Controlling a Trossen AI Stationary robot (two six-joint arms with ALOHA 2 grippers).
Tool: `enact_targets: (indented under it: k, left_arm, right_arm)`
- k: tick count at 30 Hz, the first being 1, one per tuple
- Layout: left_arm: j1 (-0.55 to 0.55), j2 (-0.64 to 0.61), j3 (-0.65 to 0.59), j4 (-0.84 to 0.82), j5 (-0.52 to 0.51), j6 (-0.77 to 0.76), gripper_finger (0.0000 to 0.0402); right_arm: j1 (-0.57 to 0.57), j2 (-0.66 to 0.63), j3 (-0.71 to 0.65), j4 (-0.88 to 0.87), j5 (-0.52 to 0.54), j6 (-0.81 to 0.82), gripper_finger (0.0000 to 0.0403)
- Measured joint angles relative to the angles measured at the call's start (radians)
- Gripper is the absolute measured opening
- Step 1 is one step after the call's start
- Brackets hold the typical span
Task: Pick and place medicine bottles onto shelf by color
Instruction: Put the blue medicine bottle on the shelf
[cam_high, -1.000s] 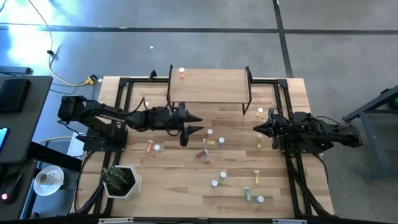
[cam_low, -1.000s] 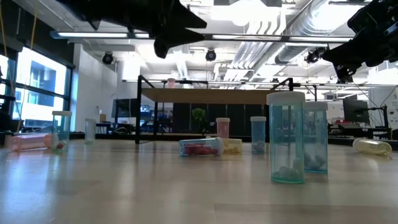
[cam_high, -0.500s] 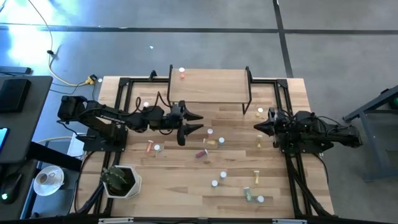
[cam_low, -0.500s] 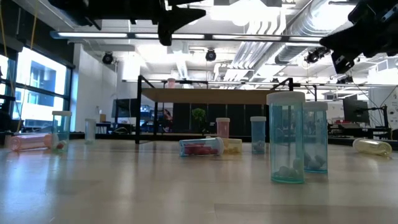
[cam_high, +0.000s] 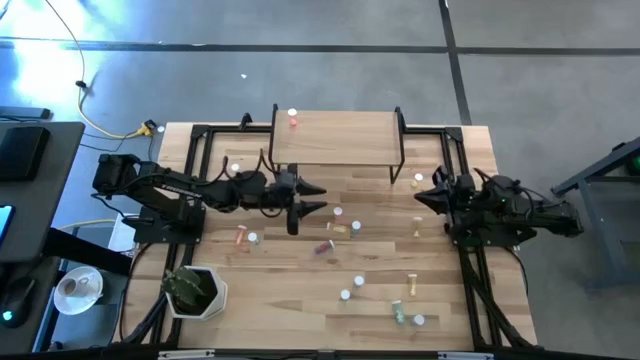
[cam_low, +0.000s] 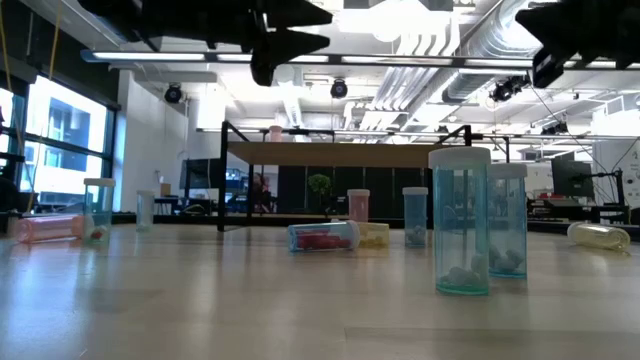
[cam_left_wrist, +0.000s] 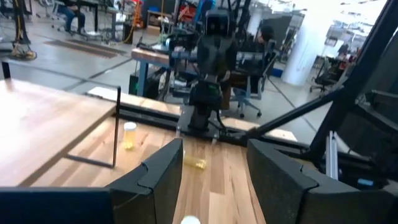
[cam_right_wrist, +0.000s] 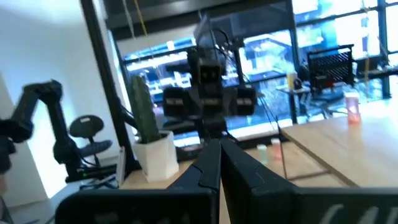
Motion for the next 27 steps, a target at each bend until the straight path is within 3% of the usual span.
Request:
enact_targets:
  k: [9, 16, 23, 27]
  left_arm:
    - [-0.038, 0.000, 0.000, -0.062, -0.035, 0.002, 0.0170]
    - [-0.043, 0.000, 0.000, -0.086, -0.086, 0.025, 0.0170]
    - [-0.042, 0.000, 0.000, -0.078, -0.087, 0.028, 0.0170]
    - [-0.041, 0.000, 0.000, -0.078, -0.087, 0.028, 0.0170]
  right_arm:
    - [0.000, 0.115, 0.000, 0.125, -0.019, -0.027, 0.0001]
    - [0.000, 0.202, 0.000, 0.241, 0.089, -0.027, 0.0001]
    - [0.003, 0.256, 0.000, 0.358, 0.025, -0.113, 0.0000]
    - [0.003, 0.306, 0.000, 0.436, 0.049, -0.105, 0.0008]
